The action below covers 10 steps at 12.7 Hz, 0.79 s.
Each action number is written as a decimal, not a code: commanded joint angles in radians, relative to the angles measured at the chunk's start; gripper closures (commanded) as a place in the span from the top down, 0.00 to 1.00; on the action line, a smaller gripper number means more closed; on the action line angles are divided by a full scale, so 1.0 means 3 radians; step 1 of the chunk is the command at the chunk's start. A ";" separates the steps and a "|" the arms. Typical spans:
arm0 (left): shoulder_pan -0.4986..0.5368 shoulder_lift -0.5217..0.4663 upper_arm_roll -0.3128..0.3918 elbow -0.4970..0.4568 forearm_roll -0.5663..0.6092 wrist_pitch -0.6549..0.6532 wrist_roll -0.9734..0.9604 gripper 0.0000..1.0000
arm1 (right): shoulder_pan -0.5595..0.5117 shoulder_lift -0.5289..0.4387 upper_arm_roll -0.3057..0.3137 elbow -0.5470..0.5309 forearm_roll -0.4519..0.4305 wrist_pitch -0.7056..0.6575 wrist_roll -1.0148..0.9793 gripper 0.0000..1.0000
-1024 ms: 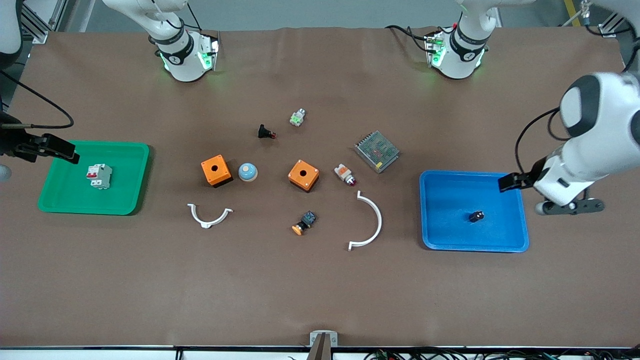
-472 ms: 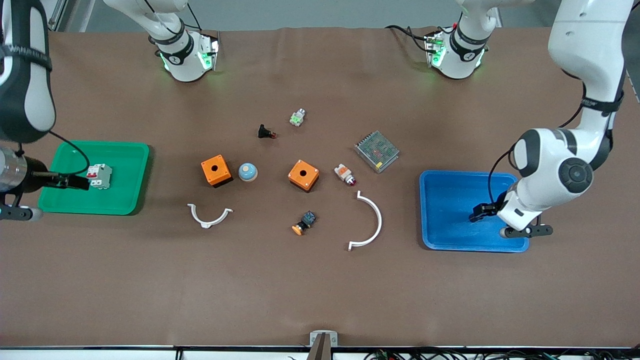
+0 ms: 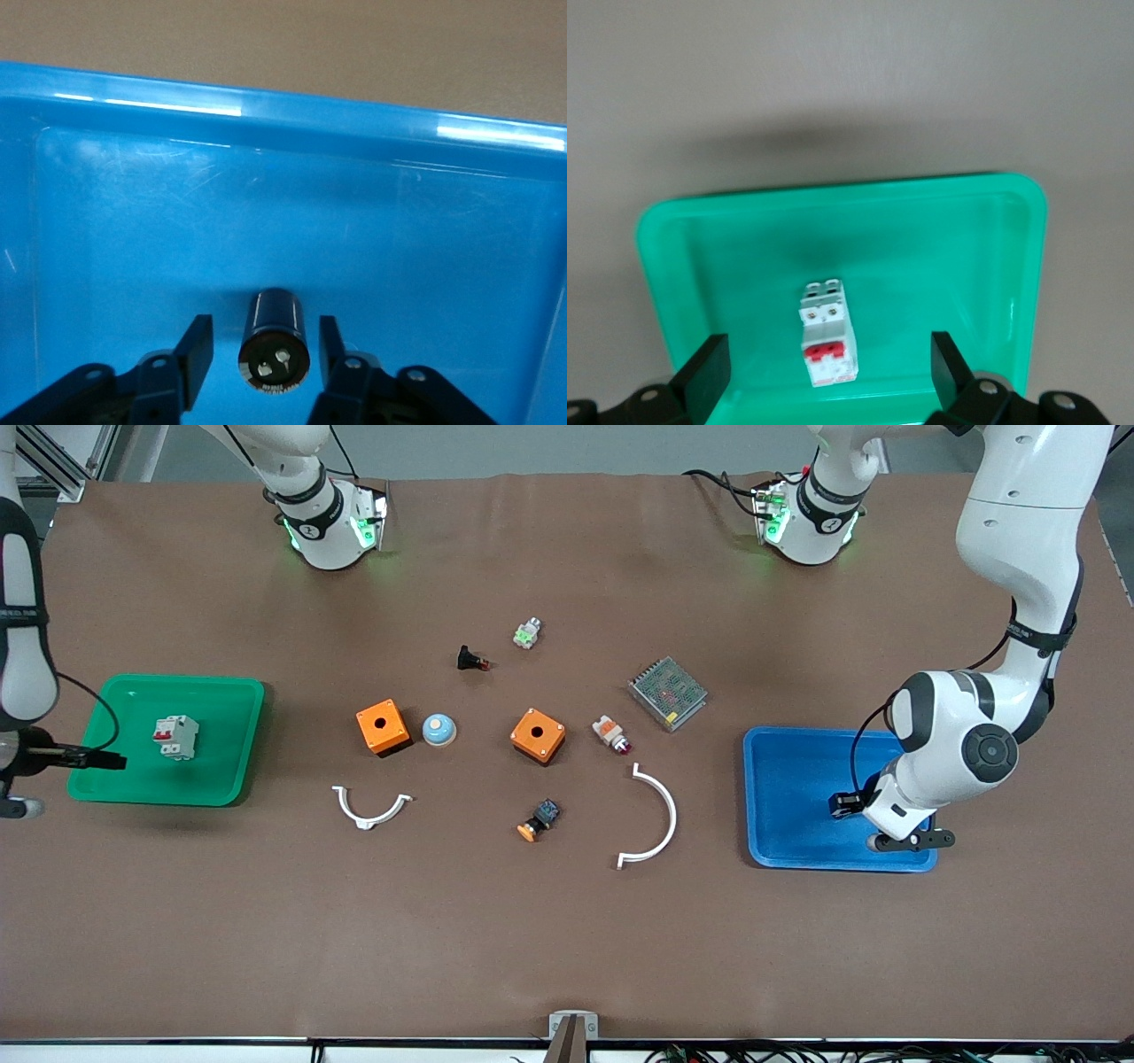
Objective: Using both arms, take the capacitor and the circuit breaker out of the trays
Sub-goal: 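Grasp the black capacitor with the left gripper while the right gripper grasps the breaker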
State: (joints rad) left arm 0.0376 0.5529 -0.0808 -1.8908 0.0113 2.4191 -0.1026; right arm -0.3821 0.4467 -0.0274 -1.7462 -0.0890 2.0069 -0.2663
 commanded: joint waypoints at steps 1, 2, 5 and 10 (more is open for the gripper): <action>0.0028 0.0039 -0.0017 0.0029 -0.0022 0.0010 0.0040 0.42 | -0.0122 -0.0108 0.0066 -0.0417 0.0077 0.0234 -0.0384 1.00; 0.0023 0.0039 -0.0017 0.0034 -0.0022 0.0010 0.0055 0.19 | -0.0122 -0.0113 0.0066 -0.0443 0.0077 0.0198 -0.0502 1.00; -0.0013 -0.0037 -0.0017 0.0054 -0.0022 -0.0025 0.0066 0.01 | -0.0127 -0.0134 0.0061 -0.0494 0.0077 0.0116 -0.0646 1.00; -0.0028 -0.0416 -0.0297 0.0288 -0.0017 -0.0653 -0.0199 0.00 | -0.0092 -0.0129 0.0061 -0.0652 0.0015 0.0218 -0.0662 1.00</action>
State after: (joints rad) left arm 0.0325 0.4767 -0.1319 -1.8348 0.0101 2.3171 -0.1211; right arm -0.4020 0.4423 -0.0188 -1.8955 -0.0878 2.0512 -0.4466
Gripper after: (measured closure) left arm 0.656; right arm 0.000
